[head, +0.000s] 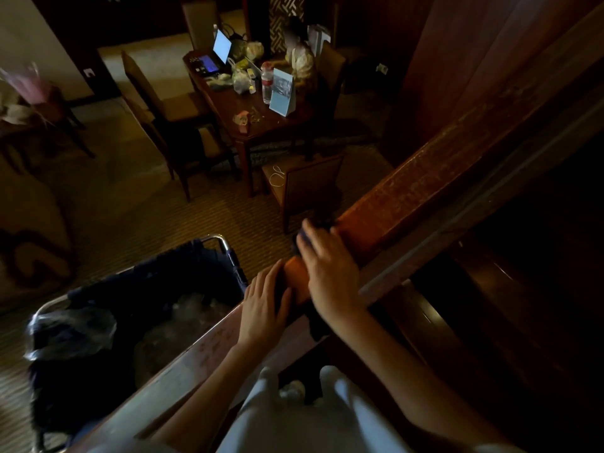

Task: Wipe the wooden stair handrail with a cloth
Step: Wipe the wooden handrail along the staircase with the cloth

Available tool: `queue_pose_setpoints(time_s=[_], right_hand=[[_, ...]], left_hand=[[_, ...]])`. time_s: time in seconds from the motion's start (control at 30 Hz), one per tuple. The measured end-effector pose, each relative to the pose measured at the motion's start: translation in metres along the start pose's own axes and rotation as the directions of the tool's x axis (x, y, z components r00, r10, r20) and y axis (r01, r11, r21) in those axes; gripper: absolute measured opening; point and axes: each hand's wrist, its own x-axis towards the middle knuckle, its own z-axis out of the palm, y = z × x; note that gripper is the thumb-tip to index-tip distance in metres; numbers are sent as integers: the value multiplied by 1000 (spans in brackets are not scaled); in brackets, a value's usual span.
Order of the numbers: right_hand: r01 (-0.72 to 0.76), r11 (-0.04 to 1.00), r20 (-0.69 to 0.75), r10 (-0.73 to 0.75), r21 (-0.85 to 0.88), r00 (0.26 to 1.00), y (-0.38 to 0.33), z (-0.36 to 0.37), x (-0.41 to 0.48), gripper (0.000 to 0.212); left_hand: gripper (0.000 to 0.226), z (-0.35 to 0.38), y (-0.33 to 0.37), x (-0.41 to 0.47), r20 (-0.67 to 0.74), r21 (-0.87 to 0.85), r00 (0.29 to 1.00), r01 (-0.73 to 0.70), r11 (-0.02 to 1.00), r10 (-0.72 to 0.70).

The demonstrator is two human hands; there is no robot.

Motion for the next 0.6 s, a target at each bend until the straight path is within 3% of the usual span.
queue_pose_setpoints(time_s=[0.1,0.17,0.3,0.4,0.5,0.6], right_hand=[[-204,979,-51,205,11,978,43,-22,25,47],[-238,971,-145,235,-6,961,57,-28,11,47],[-106,994,-90,108,24,990,18,-6,-32,37],[-31,997,-102,38,71,994,12,0,-4,31],[-214,974,-149,223,74,963,43,-16,31,43],[-373,916,-289,401,147,869,70,-25,21,45]], left_hand=[[56,-1,18,15,3,-30,997,-73,997,73],[54,0,30,25,-1,-37,992,-123,992,123],[48,2,48,44,-30,-99,983,-181,979,178],[46,3,49,50,-75,-141,983,-176,974,166],[48,4,50,54,-71,-150,987,-152,977,143],[49,4,62,58,-31,-137,978,-207,969,205]])
